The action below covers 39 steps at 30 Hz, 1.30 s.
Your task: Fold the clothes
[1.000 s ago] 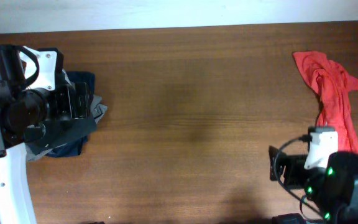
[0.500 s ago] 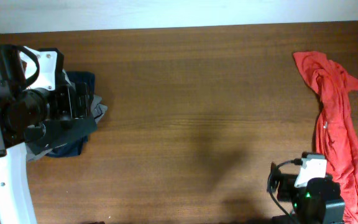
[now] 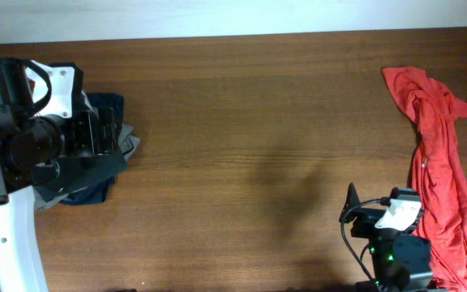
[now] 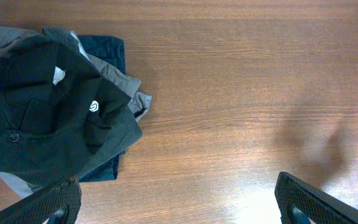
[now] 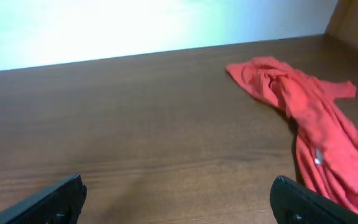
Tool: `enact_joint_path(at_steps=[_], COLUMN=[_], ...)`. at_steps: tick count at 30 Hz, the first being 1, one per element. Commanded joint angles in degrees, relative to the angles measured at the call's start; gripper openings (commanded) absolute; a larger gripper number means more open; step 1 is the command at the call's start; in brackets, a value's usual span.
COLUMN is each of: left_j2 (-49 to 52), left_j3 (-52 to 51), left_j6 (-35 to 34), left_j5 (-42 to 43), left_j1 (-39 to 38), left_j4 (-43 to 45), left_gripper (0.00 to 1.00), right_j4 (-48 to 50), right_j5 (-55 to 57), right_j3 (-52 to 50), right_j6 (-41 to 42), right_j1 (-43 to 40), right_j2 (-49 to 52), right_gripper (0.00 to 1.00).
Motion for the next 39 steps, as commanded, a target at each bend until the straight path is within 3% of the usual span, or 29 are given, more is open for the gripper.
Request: enact_joint_path(at_steps=[1,7,35,39], left_j2=[0.0,0.0,-1.4,-4.9], left_j3=[0.0,0.0,0.0,-2.6], left_j6=[-0.3,-0.3,-0.2,0.3], left_j5=[0.6,0.6,0.5,-0.9], left_j1=[-0.2,-0.2,-0.2,-1.1], left_j4=[-0.1,-0.1,0.0,7.7], left_gripper=[0.99,0.99,0.99,0.99], right_j4=[1.2,4.6,4.9,4.9], right_j5=[0.9,0.9,0.9,0.9], right_j3=[-3.2,-7.3,-7.3,-7.3], right_j6=[-0.2,-0.2,-0.2,-0.2], right_j1=[-0.5,-0.5,-0.5,-0.5], right_j2=[-1.7,-1.7,-1.7,-1.7], right_gripper=[0.99,0.99,0.99,0.99])
